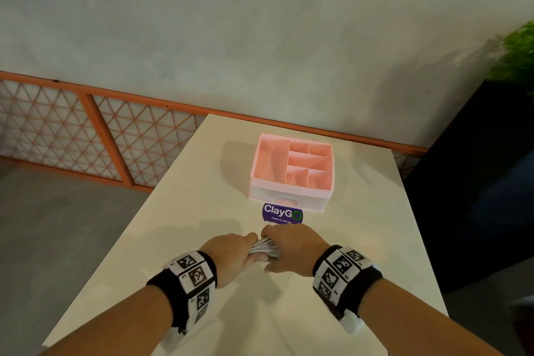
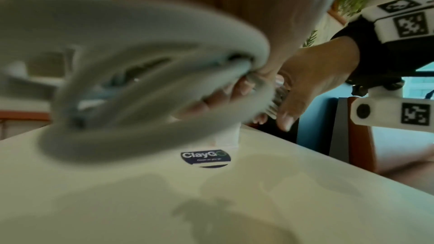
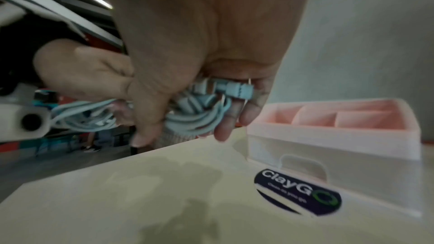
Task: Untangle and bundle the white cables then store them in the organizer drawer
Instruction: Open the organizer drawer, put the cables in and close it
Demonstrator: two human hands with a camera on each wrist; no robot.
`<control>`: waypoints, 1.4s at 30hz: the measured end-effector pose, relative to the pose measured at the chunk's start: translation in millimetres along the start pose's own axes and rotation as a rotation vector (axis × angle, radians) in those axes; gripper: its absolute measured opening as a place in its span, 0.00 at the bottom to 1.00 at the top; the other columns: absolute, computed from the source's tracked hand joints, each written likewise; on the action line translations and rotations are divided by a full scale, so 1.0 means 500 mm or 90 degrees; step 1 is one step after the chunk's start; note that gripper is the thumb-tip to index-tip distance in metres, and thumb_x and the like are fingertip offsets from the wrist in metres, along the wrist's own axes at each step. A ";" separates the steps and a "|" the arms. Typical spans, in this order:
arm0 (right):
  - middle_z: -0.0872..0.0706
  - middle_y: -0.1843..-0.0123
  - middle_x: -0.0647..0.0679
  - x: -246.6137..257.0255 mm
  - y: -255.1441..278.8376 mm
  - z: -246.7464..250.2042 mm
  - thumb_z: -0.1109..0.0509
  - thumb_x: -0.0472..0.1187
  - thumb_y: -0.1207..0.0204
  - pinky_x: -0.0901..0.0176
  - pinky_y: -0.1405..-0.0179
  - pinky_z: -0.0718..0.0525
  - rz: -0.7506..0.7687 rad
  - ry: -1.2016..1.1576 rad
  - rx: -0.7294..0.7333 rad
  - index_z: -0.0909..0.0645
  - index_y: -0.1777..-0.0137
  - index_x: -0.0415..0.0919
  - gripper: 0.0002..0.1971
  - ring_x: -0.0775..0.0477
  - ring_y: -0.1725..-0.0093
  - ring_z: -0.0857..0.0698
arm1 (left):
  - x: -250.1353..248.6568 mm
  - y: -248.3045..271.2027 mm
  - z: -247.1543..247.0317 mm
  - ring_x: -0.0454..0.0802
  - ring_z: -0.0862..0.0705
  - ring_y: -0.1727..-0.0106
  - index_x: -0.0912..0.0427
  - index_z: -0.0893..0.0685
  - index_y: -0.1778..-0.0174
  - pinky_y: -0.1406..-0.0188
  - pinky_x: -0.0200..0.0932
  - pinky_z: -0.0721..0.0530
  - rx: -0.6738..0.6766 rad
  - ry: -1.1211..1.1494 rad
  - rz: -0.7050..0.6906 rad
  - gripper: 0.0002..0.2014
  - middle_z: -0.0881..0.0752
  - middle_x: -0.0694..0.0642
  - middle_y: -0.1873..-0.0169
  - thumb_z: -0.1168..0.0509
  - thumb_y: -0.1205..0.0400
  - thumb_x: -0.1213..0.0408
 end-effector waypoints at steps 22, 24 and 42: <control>0.22 0.63 0.47 -0.276 -0.191 -0.180 0.21 0.62 0.43 0.65 0.61 0.17 -0.660 -1.534 -0.491 0.24 0.50 0.37 0.32 0.53 0.67 0.23 | 0.260 -0.029 -0.013 0.54 0.23 0.63 0.53 0.30 0.45 0.62 0.46 0.26 0.039 -0.048 0.176 0.20 0.24 0.48 0.67 0.52 0.18 0.39; 0.23 0.67 0.48 -0.280 -0.197 -0.188 0.22 0.62 0.43 0.67 0.68 0.18 -0.657 -1.526 -0.490 0.25 0.55 0.38 0.30 0.55 0.72 0.24 | 0.253 -0.043 -0.019 0.55 0.21 0.61 0.53 0.30 0.44 0.61 0.47 0.24 0.057 -0.046 0.173 0.21 0.24 0.48 0.67 0.51 0.18 0.39; 0.27 0.74 0.46 -0.304 -0.232 -0.238 0.28 0.59 0.41 0.51 0.61 0.09 -0.485 -1.498 -0.650 0.27 0.52 0.38 0.27 0.51 0.73 0.24 | 0.218 -0.093 -0.047 0.56 0.18 0.54 0.56 0.30 0.36 0.57 0.46 0.22 0.081 0.009 0.202 0.25 0.16 0.55 0.54 0.52 0.18 0.39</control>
Point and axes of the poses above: each hand's wrist, its own y-axis away from the middle knuckle, its own z-axis out of the back of the hand, x = y × z, the point moved 8 cm from there along -y, towards the middle knuckle
